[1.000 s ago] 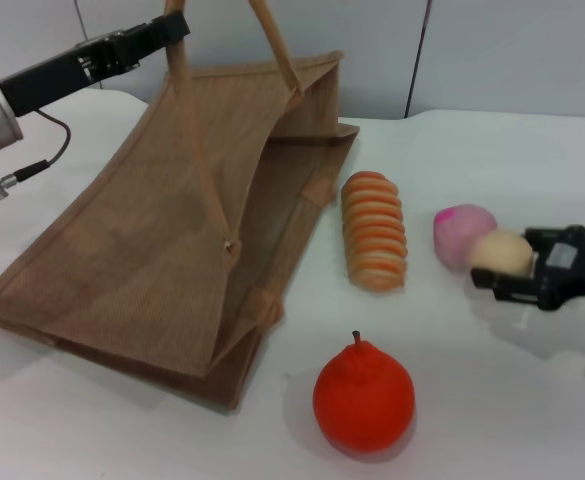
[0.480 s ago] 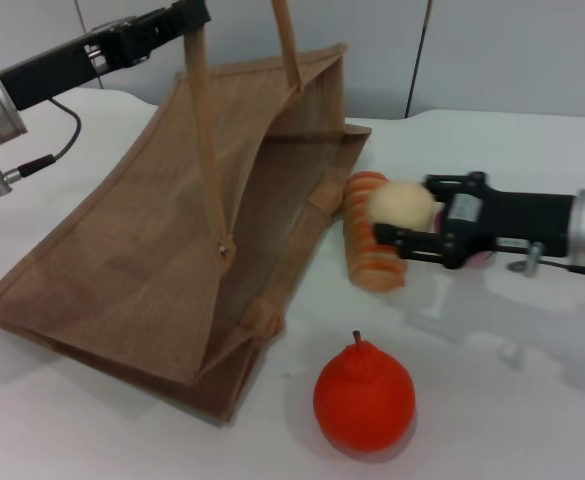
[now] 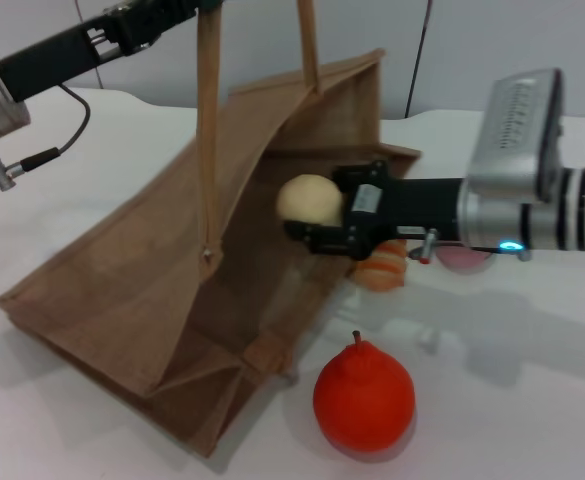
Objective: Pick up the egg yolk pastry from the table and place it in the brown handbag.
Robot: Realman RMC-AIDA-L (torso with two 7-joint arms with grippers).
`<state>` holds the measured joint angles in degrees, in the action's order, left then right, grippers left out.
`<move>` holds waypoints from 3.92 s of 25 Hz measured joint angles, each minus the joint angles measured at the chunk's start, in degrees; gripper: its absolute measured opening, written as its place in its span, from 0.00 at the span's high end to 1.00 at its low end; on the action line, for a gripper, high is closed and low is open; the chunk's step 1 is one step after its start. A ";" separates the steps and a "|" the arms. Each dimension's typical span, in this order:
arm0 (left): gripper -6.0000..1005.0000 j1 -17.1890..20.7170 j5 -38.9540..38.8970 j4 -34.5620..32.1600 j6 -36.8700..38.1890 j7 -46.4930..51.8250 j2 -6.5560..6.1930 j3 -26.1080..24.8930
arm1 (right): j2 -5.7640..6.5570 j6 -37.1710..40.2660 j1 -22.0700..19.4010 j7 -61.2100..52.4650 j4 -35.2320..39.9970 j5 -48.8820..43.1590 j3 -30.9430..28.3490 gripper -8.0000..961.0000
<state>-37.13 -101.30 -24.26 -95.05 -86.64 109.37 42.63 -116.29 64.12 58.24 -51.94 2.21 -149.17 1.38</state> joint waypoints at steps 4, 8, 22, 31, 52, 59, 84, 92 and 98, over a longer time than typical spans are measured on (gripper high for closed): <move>0.87 -0.04 -1.12 0.00 -2.47 0.47 0.02 0.00 | -0.07 -4.17 2.14 1.28 -3.60 -0.07 0.41 0.38; 0.87 -0.05 -2.47 0.00 -5.35 1.02 -0.15 0.00 | -0.20 -8.74 4.03 3.30 -6.58 -0.07 0.25 0.38; 0.87 1.47 -6.79 0.12 -10.27 1.78 -0.71 -0.09 | -0.40 -15.20 3.51 14.46 -12.09 0.48 -5.97 0.33; 0.87 3.32 -8.64 0.47 -10.98 1.89 -1.32 -1.28 | -0.23 -14.04 -0.49 23.20 -15.24 0.48 -12.42 0.21; 0.87 8.20 -9.03 10.52 -6.87 -10.13 -1.01 -20.69 | 0.15 24.61 -16.03 26.15 -1.46 0.56 -25.83 0.08; 0.83 8.07 -9.05 10.79 1.77 -19.52 1.39 -21.74 | -0.22 33.49 -21.34 35.81 -2.43 0.70 -31.55 0.08; 0.22 6.19 -12.59 21.71 6.54 -70.41 7.23 -22.33 | -0.28 33.77 -28.12 37.30 -1.99 14.15 -38.56 0.08; 0.22 5.57 -12.81 24.17 5.16 -76.02 7.34 -22.12 | -0.34 29.32 -29.09 37.10 -2.29 20.55 -38.56 0.08; 0.22 5.78 -12.82 24.26 4.57 -76.11 7.35 -22.29 | -0.34 27.55 -29.28 37.06 -2.39 22.38 -38.65 0.08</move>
<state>-31.35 -114.12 -0.01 -90.48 -162.75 116.72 20.34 -116.63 91.66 28.95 -14.89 -0.18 -126.79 -37.27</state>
